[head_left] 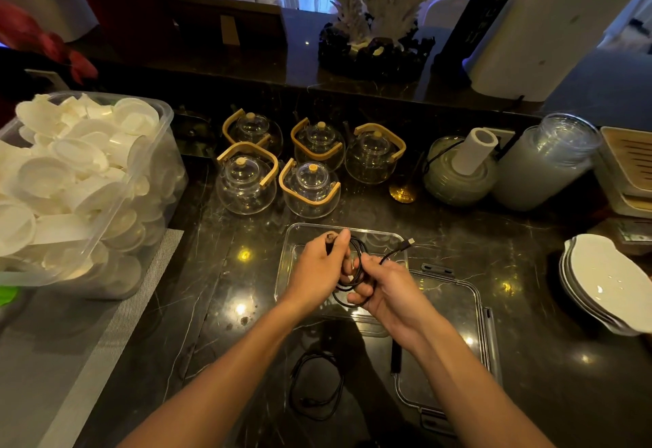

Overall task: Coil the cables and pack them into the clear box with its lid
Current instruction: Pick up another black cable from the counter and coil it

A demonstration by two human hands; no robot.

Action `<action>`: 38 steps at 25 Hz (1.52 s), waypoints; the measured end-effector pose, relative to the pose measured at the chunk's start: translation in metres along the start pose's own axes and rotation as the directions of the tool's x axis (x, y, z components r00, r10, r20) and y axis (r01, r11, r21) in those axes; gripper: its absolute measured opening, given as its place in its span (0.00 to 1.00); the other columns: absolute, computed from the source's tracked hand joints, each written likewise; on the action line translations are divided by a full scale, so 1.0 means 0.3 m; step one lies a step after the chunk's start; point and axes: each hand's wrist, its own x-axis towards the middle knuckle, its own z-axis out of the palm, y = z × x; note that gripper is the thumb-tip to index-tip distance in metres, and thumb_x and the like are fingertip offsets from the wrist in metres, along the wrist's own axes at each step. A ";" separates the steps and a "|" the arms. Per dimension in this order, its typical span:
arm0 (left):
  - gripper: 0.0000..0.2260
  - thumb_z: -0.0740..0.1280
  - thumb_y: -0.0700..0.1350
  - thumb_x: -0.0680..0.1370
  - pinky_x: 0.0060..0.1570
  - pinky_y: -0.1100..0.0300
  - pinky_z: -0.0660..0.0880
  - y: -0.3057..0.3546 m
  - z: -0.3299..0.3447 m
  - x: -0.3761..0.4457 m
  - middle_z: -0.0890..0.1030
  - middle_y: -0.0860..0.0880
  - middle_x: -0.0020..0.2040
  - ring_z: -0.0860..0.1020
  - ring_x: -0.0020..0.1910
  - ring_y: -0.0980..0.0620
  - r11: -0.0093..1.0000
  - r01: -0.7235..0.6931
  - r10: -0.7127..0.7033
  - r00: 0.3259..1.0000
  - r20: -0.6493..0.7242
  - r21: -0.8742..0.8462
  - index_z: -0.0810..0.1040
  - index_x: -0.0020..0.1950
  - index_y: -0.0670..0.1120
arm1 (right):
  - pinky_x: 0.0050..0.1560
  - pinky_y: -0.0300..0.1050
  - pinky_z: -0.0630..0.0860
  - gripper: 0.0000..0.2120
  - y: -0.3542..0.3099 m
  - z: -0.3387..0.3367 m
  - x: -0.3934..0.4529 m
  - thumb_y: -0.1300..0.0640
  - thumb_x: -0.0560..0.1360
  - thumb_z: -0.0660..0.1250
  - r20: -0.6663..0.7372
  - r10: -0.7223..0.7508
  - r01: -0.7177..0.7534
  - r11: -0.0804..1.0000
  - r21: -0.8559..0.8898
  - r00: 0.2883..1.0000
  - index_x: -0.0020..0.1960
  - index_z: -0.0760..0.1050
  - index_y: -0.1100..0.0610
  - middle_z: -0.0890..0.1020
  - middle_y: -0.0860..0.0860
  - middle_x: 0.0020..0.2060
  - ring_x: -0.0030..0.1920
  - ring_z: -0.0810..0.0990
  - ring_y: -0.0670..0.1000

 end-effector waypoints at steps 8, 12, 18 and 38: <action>0.17 0.59 0.53 0.85 0.27 0.64 0.72 -0.002 -0.010 0.017 0.75 0.51 0.26 0.74 0.25 0.57 0.996 -0.007 0.007 1.000 0.007 0.084 0.75 0.41 0.46 | 0.35 0.45 0.78 0.14 0.004 -0.027 0.014 0.55 0.84 0.60 -0.029 0.099 -0.096 0.992 0.080 0.995 0.49 0.79 0.63 0.79 0.54 0.34 0.29 0.69 0.47; 0.17 0.58 0.52 0.85 0.31 0.63 0.73 0.002 -0.005 0.023 0.74 0.52 0.25 0.74 0.27 0.55 1.000 0.010 -0.010 0.998 -0.068 -0.004 0.76 0.42 0.45 | 0.29 0.41 0.68 0.06 -0.005 -0.030 -0.003 0.56 0.80 0.61 -0.144 0.020 0.008 0.981 0.191 0.989 0.46 0.69 0.56 0.67 0.49 0.33 0.30 0.64 0.46; 0.16 0.57 0.53 0.85 0.33 0.67 0.71 0.049 0.036 0.003 0.73 0.53 0.23 0.74 0.27 0.58 0.994 0.017 -0.039 0.978 -0.205 -0.108 0.78 0.46 0.47 | 0.30 0.41 0.68 0.07 -0.018 -0.028 0.047 0.58 0.86 0.54 -0.481 -0.210 0.332 0.925 0.185 0.851 0.58 0.69 0.59 0.72 0.52 0.38 0.30 0.69 0.46; 0.12 0.59 0.52 0.85 0.37 0.52 0.75 0.043 -0.001 0.000 0.78 0.56 0.29 0.76 0.31 0.56 0.998 -0.034 0.040 0.990 -0.135 0.046 0.77 0.45 0.50 | 0.30 0.38 0.64 0.06 0.016 -0.044 0.017 0.64 0.81 0.60 0.029 -0.087 0.086 0.996 0.009 0.996 0.49 0.76 0.63 0.72 0.51 0.34 0.31 0.65 0.45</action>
